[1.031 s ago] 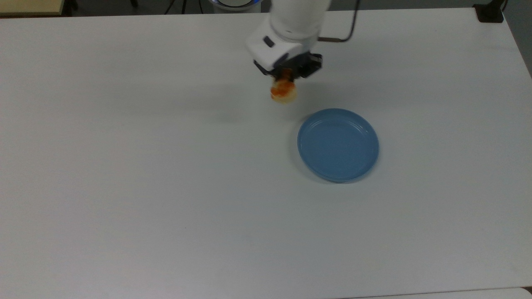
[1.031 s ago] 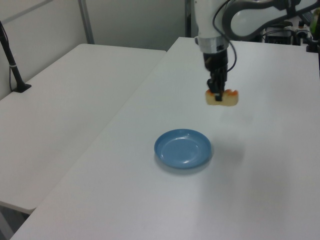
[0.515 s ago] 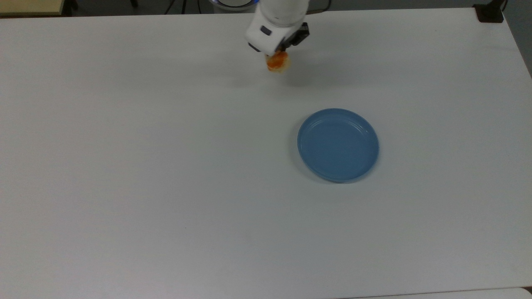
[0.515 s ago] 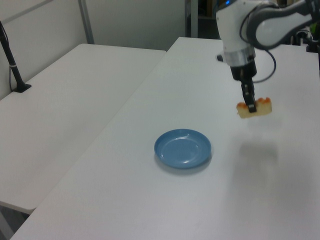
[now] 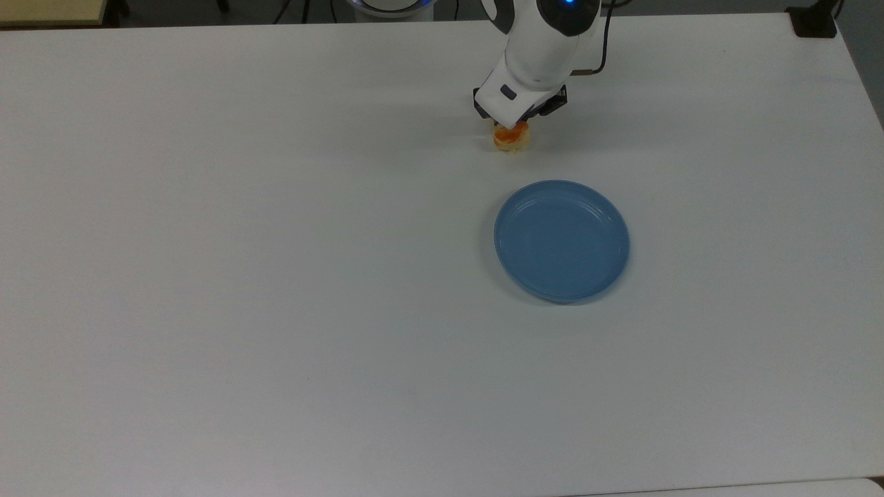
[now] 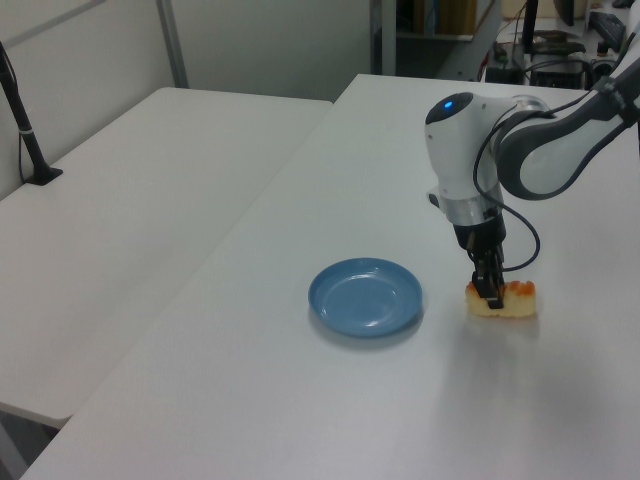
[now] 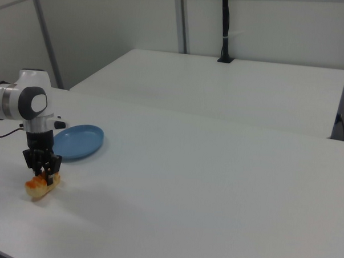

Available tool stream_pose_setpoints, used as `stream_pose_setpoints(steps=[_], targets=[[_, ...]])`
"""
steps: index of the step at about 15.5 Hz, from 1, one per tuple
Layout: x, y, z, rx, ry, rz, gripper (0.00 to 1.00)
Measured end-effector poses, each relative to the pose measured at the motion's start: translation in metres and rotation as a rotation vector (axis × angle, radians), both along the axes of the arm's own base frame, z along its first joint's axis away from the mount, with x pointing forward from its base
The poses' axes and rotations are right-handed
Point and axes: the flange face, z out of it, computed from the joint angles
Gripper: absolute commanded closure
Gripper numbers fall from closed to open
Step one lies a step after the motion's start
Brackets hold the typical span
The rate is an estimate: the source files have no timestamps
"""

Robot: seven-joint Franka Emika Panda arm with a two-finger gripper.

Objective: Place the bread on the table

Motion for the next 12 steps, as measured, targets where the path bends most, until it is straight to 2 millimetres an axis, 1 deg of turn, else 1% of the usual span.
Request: stream_pose_setpoints(steps=[1, 5, 7, 8, 9, 10, 11, 12], targets=[[0.000, 0.000, -0.001, 0.003, 0.002, 0.013, 0.00], [0.001, 0.000, 0.004, 0.011, -0.005, 0.029, 0.00], [0.003, 0.000, 0.013, 0.013, -0.010, 0.027, 0.00], [0.005, -0.001, 0.024, 0.013, -0.014, 0.024, 0.00], [0.009, -0.003, 0.040, 0.018, -0.026, 0.019, 0.00], [0.016, -0.006, 0.062, 0.026, -0.049, 0.010, 0.00], [0.024, -0.013, 0.088, 0.032, -0.079, -0.004, 0.00], [0.034, -0.025, 0.113, 0.031, -0.111, -0.019, 0.00]])
